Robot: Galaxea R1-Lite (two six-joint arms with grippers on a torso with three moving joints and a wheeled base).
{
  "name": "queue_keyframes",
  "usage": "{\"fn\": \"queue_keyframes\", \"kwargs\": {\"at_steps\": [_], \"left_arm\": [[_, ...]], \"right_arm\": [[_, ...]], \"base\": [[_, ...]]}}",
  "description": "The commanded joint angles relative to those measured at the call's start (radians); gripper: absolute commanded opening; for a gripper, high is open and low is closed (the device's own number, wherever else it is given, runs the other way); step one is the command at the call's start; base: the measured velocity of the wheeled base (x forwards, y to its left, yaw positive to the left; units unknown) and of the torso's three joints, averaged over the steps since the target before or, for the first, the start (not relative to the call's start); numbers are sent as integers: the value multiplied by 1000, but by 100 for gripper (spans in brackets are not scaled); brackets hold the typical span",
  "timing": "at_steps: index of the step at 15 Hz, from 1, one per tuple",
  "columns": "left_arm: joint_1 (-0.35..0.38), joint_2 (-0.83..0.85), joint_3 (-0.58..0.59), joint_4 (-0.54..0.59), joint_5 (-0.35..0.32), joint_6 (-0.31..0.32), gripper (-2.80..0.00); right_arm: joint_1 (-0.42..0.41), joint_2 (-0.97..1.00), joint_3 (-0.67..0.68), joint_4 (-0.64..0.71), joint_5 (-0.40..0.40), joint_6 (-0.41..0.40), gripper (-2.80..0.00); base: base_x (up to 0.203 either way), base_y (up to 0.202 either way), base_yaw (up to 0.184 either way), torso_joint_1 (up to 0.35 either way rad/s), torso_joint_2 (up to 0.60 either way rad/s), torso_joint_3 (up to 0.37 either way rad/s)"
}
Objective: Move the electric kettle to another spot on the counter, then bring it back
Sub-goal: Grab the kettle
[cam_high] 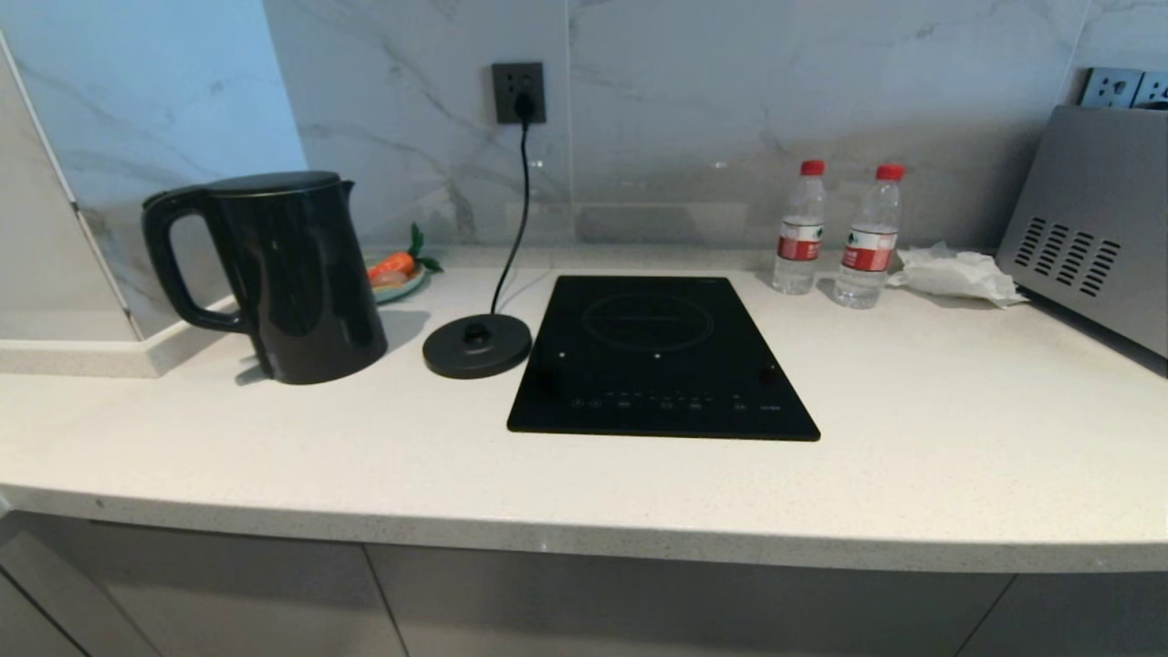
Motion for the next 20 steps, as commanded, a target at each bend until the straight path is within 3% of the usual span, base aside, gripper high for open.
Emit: {"fn": "queue_keyframes", "kwargs": {"at_steps": [1, 3, 5, 20], "left_arm": [[2, 2, 1, -1, 1, 1, -280], [0, 2, 1, -1, 1, 1, -280], [2, 2, 13, -48, 25, -61, -280], [2, 2, 17, -55, 26, -62, -280]], "right_arm": [[0, 0, 0, 0, 0, 0, -280], [0, 0, 0, 0, 0, 0, -280], [0, 0, 0, 0, 0, 0, -280], [-1, 0, 0, -2, 0, -3, -280]], "base": [[0, 0, 0, 0, 0, 0], [0, 0, 0, 0, 0, 0], [0, 0, 0, 0, 0, 0], [0, 0, 0, 0, 0, 0]]}}
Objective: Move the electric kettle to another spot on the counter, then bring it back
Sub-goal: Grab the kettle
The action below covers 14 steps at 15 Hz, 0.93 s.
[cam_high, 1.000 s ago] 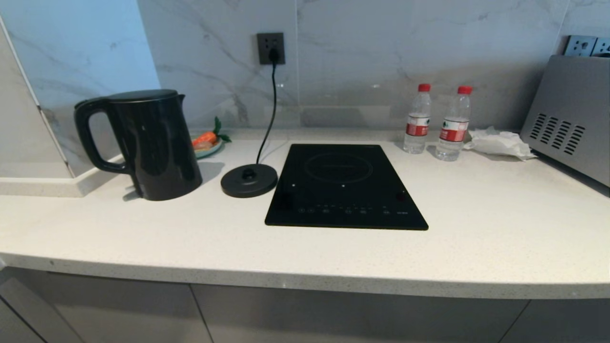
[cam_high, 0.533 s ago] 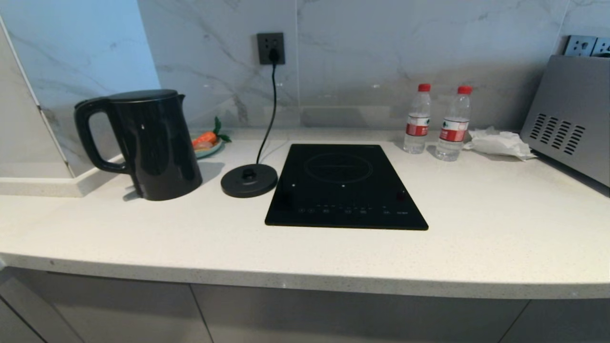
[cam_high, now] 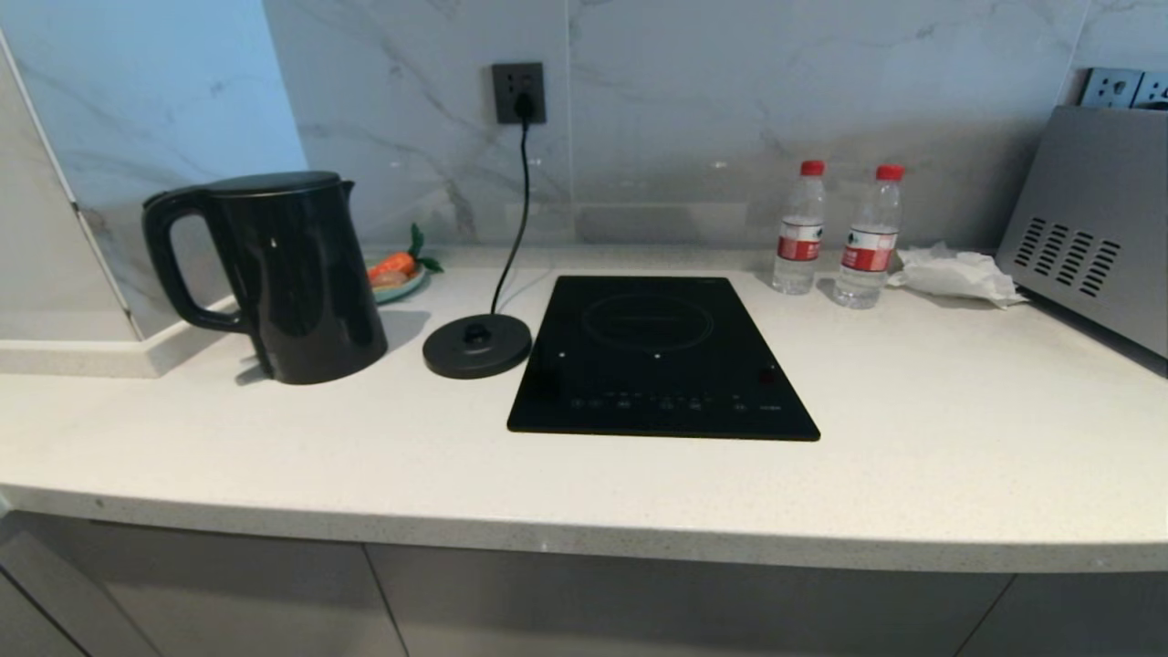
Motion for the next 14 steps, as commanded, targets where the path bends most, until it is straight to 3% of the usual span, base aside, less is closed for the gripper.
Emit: {"fn": "queue_keyframes", "kwargs": {"at_steps": [1, 14], "left_arm": [[0, 2, 0, -1, 0, -1, -280], [-2, 2, 0, -1, 0, -1, -280]], "right_arm": [[0, 0, 0, 0, 0, -1, -280], [0, 0, 0, 0, 0, -1, -280]], "base": [[0, 0, 0, 22, -70, -72], [0, 0, 0, 140, -480, -342]]}}
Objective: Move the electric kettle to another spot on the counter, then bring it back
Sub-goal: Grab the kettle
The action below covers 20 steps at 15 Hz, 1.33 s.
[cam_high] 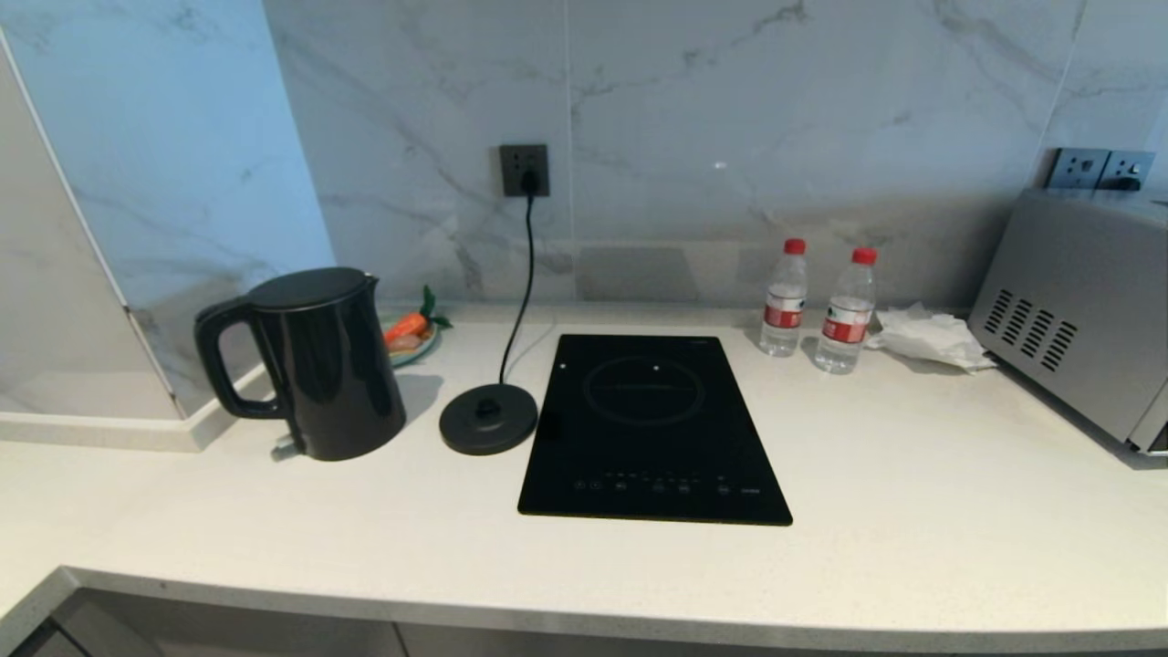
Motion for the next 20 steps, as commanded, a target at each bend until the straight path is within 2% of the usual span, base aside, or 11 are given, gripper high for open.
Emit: {"fn": "queue_keyframes", "kwargs": {"at_steps": [1, 7, 20], "left_arm": [[0, 2, 0, -1, 1, 0, -280], [0, 2, 0, -1, 1, 0, -280], [0, 2, 0, -1, 1, -1, -280]], "right_arm": [[0, 0, 0, -1, 0, -1, -280], [0, 0, 0, -1, 0, -2, -280], [1, 0, 1, -1, 0, -2, -280]], "base": [[0, 0, 0, 203, -589, -384], [0, 0, 0, 215, -550, -337], [0, 0, 0, 148, -345, -199]]}}
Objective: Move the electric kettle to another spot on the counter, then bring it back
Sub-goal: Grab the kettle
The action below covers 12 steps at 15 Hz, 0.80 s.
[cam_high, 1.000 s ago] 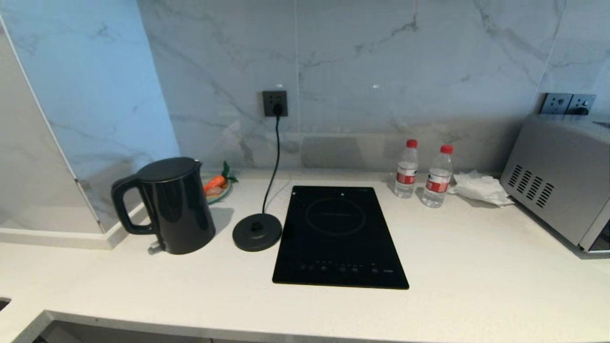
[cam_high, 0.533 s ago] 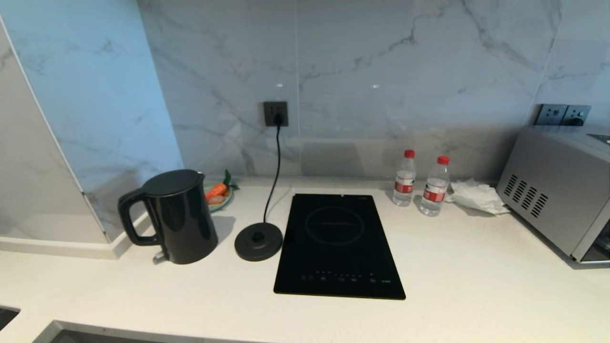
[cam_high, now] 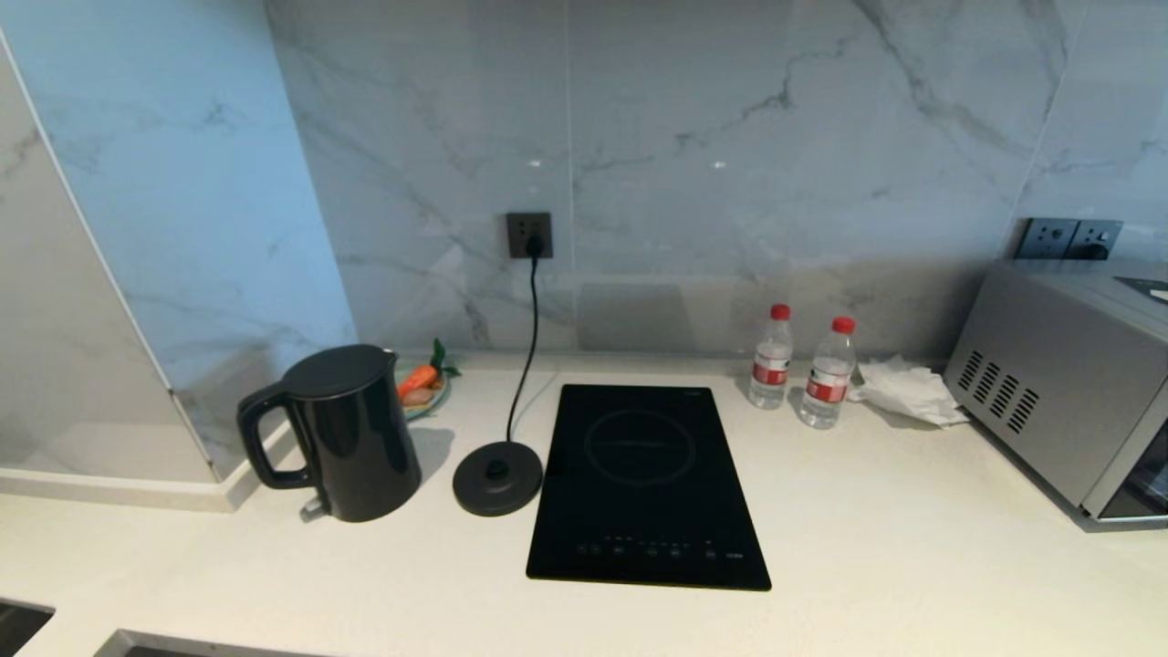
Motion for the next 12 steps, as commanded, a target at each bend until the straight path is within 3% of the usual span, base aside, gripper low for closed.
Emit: {"fn": "queue_keyframes", "kwargs": {"at_steps": [1, 12], "left_arm": [[0, 2, 0, 0, 1, 0, -280], [2, 2, 0, 0, 1, -2, -280]], "right_arm": [[0, 0, 0, 0, 0, 2, -280], [0, 0, 0, 1, 0, 2, -280]], "base": [[0, 0, 0, 139, -319, -165], [0, 0, 0, 3, -9, -4]]}}
